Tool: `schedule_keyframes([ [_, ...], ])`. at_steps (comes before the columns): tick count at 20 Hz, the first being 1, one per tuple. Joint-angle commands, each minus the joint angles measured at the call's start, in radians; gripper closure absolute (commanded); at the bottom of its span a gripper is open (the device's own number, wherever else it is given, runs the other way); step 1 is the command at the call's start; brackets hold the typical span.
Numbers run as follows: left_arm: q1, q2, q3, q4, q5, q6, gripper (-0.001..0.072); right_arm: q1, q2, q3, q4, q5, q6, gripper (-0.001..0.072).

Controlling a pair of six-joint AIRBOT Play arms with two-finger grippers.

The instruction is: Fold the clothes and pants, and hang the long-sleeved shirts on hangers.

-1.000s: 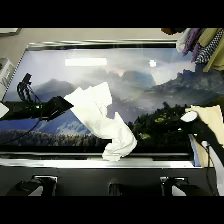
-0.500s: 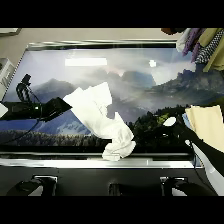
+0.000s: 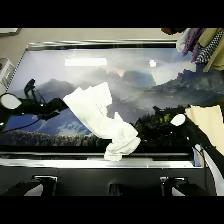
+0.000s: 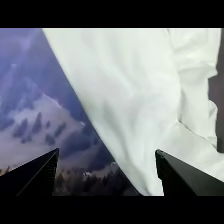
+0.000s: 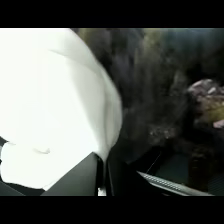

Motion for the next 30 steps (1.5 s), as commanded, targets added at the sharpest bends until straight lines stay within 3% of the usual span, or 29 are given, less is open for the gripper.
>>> schedule_keyframes([
  [1, 0.015, -0.169, 0.0, 0.005, 0.143, 0.032, -0.0005, -0.005, 0.091, 0.011, -0.08, 0.056, 0.107, 0.0683],
  [7, 0.021, -0.37, 0.053, -0.04, 0.258, 0.042, 0.0007, -0.005, 0.151, 0.013, -0.134, 0.113, 0.183, 0.0683],
  [10, 0.017, -0.43, 0.098, -0.101, 0.283, 0.069, 0.0119, -0.005, 0.182, 0.013, -0.135, 0.112, 0.194, 0.0683],
  [14, -0.002, -0.493, 0.129, -0.15, 0.289, 0.069, 0.0132, -0.005, 0.212, 0.013, -0.136, 0.112, 0.195, 0.0683],
  [15, -0.003, -0.492, 0.129, -0.167, 0.29, 0.069, 0.0361, -0.005, 0.217, 0.013, -0.136, 0.111, 0.194, 0.0683],
  [16, 0.002, -0.483, 0.131, -0.185, 0.289, 0.069, 0.0702, -0.005, 0.222, 0.017, -0.138, 0.108, 0.194, 0.0683],
  [20, 0.041, -0.375, 0.251, -0.187, 0.225, 0.167, 0.0693, -0.005, 0.223, 0.172, -0.274, 0.058, 0.19, 0.0683],
  [23, 0.077, -0.227, 0.388, -0.178, 0.17, 0.193, 0.0693, -0.005, 0.223, 0.401, -0.386, 0.013, 0.18, 0.0683],
  [28, 0.119, 0.112, 0.575, -0.093, 0.037, 0.187, 0.0693, -0.005, 0.232, 0.843, -0.487, 0.14, 0.116, 0.0683],
  [30, 0.124, 0.251, 0.59, -0.043, -0.021, 0.142, 0.0693, -0.005, 0.267, 0.961, -0.482, 0.216, 0.089, 0.0683],
])
